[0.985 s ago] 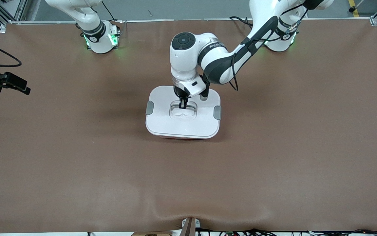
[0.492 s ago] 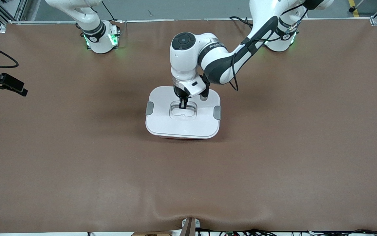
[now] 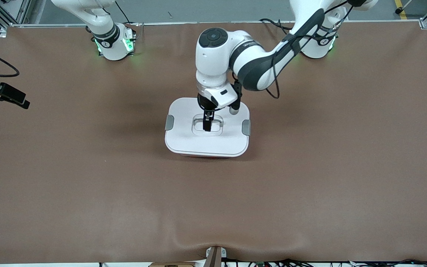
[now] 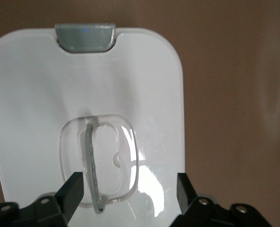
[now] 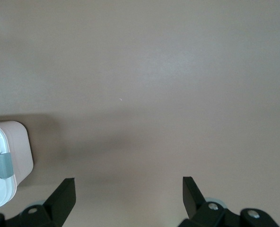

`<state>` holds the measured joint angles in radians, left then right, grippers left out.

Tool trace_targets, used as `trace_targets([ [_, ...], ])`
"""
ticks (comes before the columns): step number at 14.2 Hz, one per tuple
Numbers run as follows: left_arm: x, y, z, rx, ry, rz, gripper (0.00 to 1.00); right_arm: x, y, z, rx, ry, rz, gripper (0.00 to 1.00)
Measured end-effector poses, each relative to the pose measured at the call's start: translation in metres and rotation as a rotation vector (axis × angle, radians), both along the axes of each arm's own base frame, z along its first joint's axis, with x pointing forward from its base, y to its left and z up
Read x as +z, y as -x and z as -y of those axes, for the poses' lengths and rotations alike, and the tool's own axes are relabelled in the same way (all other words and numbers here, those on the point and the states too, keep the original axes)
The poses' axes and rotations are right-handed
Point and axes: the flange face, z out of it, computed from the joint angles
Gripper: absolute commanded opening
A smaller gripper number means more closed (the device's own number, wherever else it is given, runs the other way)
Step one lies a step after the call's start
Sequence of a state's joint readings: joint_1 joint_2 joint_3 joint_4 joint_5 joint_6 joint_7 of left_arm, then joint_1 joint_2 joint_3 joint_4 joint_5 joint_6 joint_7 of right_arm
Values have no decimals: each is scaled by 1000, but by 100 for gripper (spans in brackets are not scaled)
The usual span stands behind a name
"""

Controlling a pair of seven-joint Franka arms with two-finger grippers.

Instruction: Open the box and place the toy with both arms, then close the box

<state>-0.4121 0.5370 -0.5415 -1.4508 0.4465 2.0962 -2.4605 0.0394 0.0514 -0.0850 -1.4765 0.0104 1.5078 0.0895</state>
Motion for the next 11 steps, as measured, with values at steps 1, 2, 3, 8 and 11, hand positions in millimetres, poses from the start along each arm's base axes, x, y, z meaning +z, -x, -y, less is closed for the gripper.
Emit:
trace_targets([
  [1,19,-11,-14,-14,16,-7,100,0,0,0,1,0,0,100],
  [2,39,-24,-32,-35,36,-14,100,0,0,-1,1,0,-1,100],
  [3,58,-39,-54,-62,48,-21,100,0,1,-1,1,0,-4,100],
  [8,99,-84,-170,-362,-48,-107,100,3,2,0,0,0,-7,100],
  [11,107,-94,-219,-464,-103,-162,100,7,2,-2,5,0,1,100],
])
